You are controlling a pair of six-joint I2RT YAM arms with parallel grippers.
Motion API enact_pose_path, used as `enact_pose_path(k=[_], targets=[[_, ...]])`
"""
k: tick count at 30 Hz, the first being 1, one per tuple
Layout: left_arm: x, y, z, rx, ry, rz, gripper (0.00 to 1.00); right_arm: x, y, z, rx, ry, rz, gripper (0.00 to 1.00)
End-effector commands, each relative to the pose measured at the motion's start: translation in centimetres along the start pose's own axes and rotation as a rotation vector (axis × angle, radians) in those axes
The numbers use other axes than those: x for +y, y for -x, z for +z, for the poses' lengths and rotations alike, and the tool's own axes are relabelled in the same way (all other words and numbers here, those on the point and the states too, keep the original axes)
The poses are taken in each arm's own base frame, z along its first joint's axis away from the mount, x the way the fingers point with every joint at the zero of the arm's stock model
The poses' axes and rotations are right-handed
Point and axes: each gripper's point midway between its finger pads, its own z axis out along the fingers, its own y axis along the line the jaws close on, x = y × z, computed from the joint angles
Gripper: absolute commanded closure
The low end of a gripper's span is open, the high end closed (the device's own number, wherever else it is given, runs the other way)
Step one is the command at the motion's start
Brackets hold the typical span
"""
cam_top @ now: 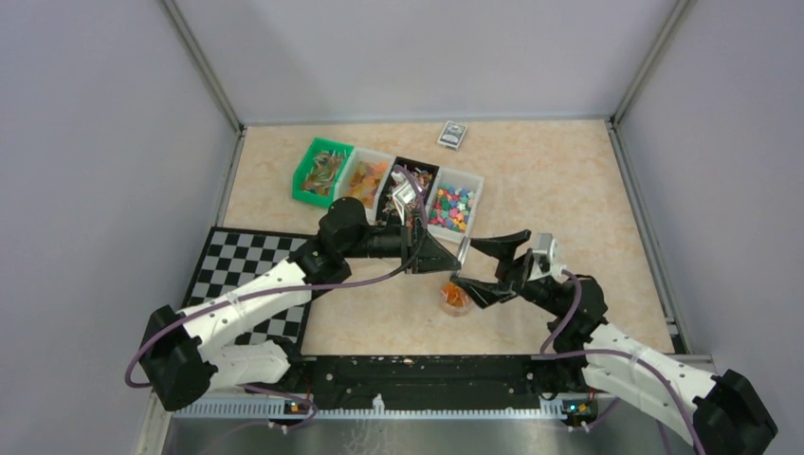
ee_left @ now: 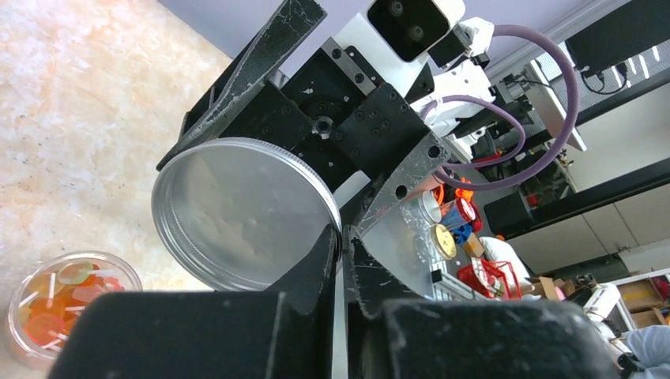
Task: Pack the candies
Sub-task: Pick up the bottle lid at the center of the board, then close the bottle lid on the packing bottle.
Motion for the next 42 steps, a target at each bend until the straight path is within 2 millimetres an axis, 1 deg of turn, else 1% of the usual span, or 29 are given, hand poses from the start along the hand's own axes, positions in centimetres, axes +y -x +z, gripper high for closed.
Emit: enact_pose_path(k=[1, 3, 6, 7, 8, 9, 11, 12, 14, 16, 18, 20, 22, 25, 28, 29, 30, 32, 34, 36, 38, 39, 42], targets=[[-1.1, 0.4, -0.4, -0.018, -0.018, 0.040, 0.80, -0.1, 1.3, 0.4, -0.043, -0.010, -0.010, 0.23], [-0.9, 0.6, -0.5, -0.024, 0.003, 0.041, 0.58, -0.7, 0.8, 0.5, -0.013, -0.043, 0.005, 0.24], [0.1, 1.2, -0.7, -0.049, 0.081, 0.051, 0.32, -1.8, -0.2, 0.3, 0.052, -0.111, 0.034, 0.24], [1.0, 1.4, -0.9, -0.063, 0.138, 0.051, 0.22, -2.1, -0.6, 0.1, 0.078, -0.134, 0.047, 0.24], [2.2, 2.2, -1.2, -0.096, 0.222, 0.052, 0.06, -2.5, -0.9, -0.1, 0.097, -0.166, 0.064, 0.24], [3.2, 2.6, -1.7, -0.110, 0.292, 0.059, 0.02, -3.0, -1.3, -0.3, 0.128, -0.205, 0.091, 0.25], [5.5, 3.2, -3.2, -0.126, 0.441, 0.053, 0.01, -3.9, -1.4, -0.6, 0.177, -0.291, 0.151, 0.25], [6.5, 3.7, -4.1, -0.143, 0.503, 0.041, 0.01, -4.4, -1.9, -0.9, 0.223, -0.338, 0.183, 0.25], [8.6, 4.5, -6.4, -0.172, 0.609, 0.007, 0.01, -4.9, -2.4, -1.2, 0.326, -0.396, 0.214, 0.26], [10.8, 5.4, -9.3, -0.212, 0.670, -0.033, 0.01, -5.1, -3.6, -2.0, 0.452, -0.453, 0.251, 0.26], [13.1, 6.1, -12.7, -0.265, 0.735, -0.075, 0.01, -5.6, -5.0, -3.2, 0.582, -0.528, 0.284, 0.27], [14.9, 6.0, -15.7, -0.288, 0.808, -0.070, 0.01, -6.0, -6.2, -4.7, 0.704, -0.608, 0.316, 0.27], [16.1, 5.5, -17.7, -0.272, 0.894, -0.025, 0.01, -6.2, -7.2, -5.9, 0.816, -0.676, 0.348, 0.28], [16.5, 4.2, -19.2, -0.208, 0.964, 0.059, 0.01, -6.5, -7.5, -7.5, 0.954, -0.777, 0.365, 0.29], [16.8, 2.6, -20.6, -0.165, 1.018, 0.129, 0.01, -6.6, -7.2, -8.3, 1.053, -0.841, 0.358, 0.30], [16.7, 2.4, -20.9, -0.161, 1.030, 0.157, 0.01, -6.6, -7.1, -8.3, 1.077, -0.859, 0.356, 0.30], [17.0, 1.7, -21.4, -0.149, 1.050, 0.174, 0.01, -6.5, -7.1, -8.4, 1.101, -0.871, 0.356, 0.30], [17.1, 0.9, -22.3, -0.142, 1.084, 0.203, 0.01, -5.9, -7.3, -7.8, 1.148, -0.868, 0.359, 0.30], [17.1, 0.3, -22.9, -0.144, 1.104, 0.222, 0.01, -5.3, -8.1, -7.4, 1.204, -0.865, 0.356, 0.30], [16.3, 0.6, -23.0, -0.168, 1.097, 0.250, 0.01, -4.5, -9.2, -7.0, 1.260, -0.861, 0.346, 0.30], [15.4, 1.4, -22.9, -0.201, 1.078, 0.291, 0.01, -3.8, -10.4, -6.7, 1.304, -0.866, 0.332, 0.30], [15.1, 1.7, -23.1, -0.214, 1.082, 0.304, 0.01, -3.5, -11.1, -6.6, 1.326, -0.866, 0.326, 0.29], [14.6, 1.9, -23.8, -0.246, 1.112, 0.316, 0.01, -2.6, -12.6, -6.0, 1.357, -0.857, 0.326, 0.29]])
